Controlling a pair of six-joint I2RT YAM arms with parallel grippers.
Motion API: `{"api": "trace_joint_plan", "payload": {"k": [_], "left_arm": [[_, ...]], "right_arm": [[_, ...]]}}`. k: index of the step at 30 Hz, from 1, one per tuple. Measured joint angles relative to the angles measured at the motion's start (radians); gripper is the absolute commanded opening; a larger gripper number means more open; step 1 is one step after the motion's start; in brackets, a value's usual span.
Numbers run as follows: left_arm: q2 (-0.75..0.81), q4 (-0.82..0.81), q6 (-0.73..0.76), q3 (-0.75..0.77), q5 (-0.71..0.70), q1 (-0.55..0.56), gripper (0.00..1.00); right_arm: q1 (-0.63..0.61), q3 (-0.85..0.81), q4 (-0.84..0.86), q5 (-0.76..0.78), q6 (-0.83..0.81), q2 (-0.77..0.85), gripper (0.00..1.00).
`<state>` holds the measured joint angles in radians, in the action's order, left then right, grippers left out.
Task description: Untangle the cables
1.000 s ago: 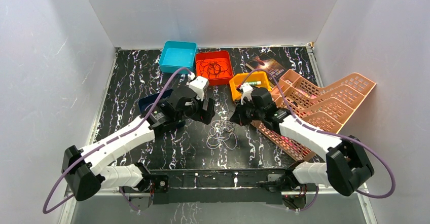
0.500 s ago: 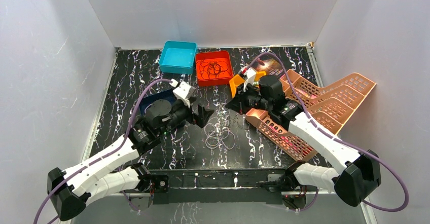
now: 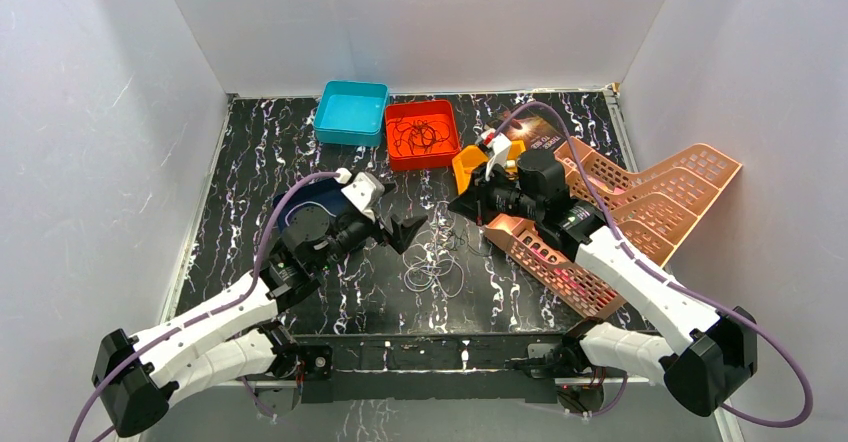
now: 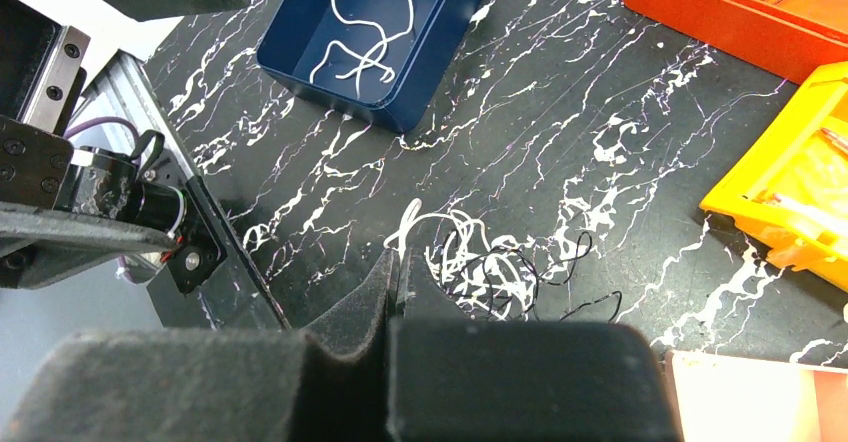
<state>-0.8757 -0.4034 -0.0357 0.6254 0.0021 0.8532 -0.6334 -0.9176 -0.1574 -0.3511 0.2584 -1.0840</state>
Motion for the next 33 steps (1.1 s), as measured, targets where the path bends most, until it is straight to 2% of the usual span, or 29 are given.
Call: {"api": "trace_joint_plan", "payload": {"k": [14, 21, 23, 27, 29, 31, 33], "left_arm": [[-0.010, -0.152, 0.080, -0.028, 0.153, 0.000, 0.98], [-0.175, -0.326, 0.094, -0.043, 0.224, 0.000, 0.98], [-0.301, -0.384, 0.076, -0.043, 0.232, 0.000, 0.91], [-0.420, -0.465, 0.031, -0.042, 0.230, 0.001, 0.57], [-0.441, -0.470, 0.023, -0.042, 0.226, 0.001, 0.49], [-0.463, -0.482, 0.005, -0.042, 0.213, 0.001, 0.35], [-0.478, -0.492, -0.015, -0.047, 0.193, 0.001, 0.25]], "right_arm": [[0.000, -0.065, -0.024, -0.001, 0.027, 0.000, 0.00], [0.000, -0.118, -0.049, -0.027, 0.057, 0.001, 0.00], [0.000, -0.120, -0.050, -0.047, 0.076, 0.000, 0.00], [0.000, -0.121, -0.050, -0.070, 0.099, 0.000, 0.00], [0.000, -0.126, -0.054, -0.072, 0.103, 0.000, 0.00], [0.000, -0.145, -0.061, -0.073, 0.106, 0.001, 0.00], [0.000, -0.169, -0.063, -0.073, 0.106, 0.006, 0.00]]}}
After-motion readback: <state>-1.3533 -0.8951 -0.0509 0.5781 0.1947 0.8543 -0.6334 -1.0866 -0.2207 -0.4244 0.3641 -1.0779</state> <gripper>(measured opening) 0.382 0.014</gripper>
